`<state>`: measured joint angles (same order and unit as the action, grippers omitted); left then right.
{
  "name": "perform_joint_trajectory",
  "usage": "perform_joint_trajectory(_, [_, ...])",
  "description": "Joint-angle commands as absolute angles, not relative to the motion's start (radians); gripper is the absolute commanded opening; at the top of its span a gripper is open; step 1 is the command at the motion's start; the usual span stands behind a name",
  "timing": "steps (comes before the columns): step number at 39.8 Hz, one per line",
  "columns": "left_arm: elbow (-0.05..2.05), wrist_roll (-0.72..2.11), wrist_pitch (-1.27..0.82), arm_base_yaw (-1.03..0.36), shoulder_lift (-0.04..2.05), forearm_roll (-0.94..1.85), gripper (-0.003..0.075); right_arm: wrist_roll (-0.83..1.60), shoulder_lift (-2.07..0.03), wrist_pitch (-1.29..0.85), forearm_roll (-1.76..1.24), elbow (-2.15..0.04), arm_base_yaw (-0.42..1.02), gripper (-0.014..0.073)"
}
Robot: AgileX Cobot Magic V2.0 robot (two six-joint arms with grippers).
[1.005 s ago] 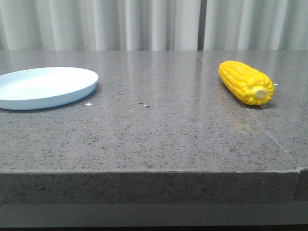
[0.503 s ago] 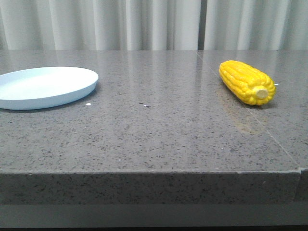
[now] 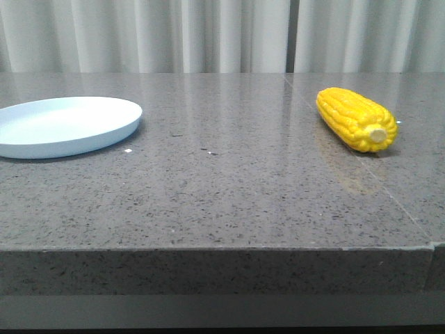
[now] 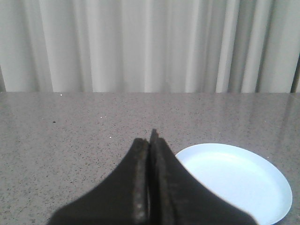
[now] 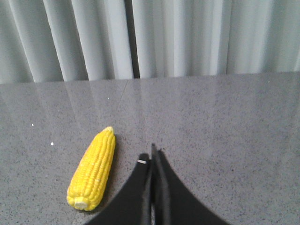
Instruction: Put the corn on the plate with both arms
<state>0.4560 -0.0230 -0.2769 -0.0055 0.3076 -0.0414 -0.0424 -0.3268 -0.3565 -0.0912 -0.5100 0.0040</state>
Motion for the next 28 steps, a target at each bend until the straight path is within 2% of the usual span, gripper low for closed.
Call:
perform_joint_trajectory(1, [0.495, -0.025, -0.184, -0.005, 0.337, -0.043, -0.002, -0.034, -0.365, -0.288, -0.094, -0.551, 0.0, -0.0062])
perform_joint_trajectory(7, [0.495, -0.025, -0.184, -0.005, 0.337, -0.043, -0.0018, -0.034, -0.367, -0.289, -0.094, -0.55, 0.0, -0.0055])
perform_joint_trajectory(9, [0.495, -0.025, -0.184, -0.005, 0.337, -0.043, 0.0013, -0.034, -0.367, -0.289, -0.094, -0.55, 0.0, -0.0023])
perform_joint_trajectory(12, [0.495, -0.025, -0.185, -0.005, 0.337, -0.043, 0.0125, -0.034, -0.367, -0.289, -0.094, -0.55, 0.0, 0.0077])
perform_joint_trajectory(15, [0.495, -0.025, -0.188, -0.005, 0.337, -0.043, 0.0315, -0.034, -0.367, -0.289, -0.094, -0.55, 0.0, 0.0237])
perform_joint_trajectory(18, [0.495, -0.025, -0.19, -0.005, 0.337, -0.043, 0.0538, -0.034, -0.367, -0.288, -0.094, -0.55, 0.0, 0.0431])
perform_joint_trajectory(21, [0.495, -0.025, -0.19, -0.005, 0.337, -0.043, 0.0666, -0.034, -0.367, -0.276, -0.094, -0.55, 0.0, 0.0564])
perform_joint_trajectory(24, [0.495, -0.025, -0.19, -0.005, 0.337, -0.043, 0.0696, -0.034, -0.367, -0.27, -0.094, -0.55, 0.0, 0.0635])
perform_joint_trajectory(28, [0.495, -0.025, -0.19, -0.005, 0.337, -0.043, 0.0689, -0.034, -0.367, -0.272, -0.094, -0.55, 0.0, 0.0642])
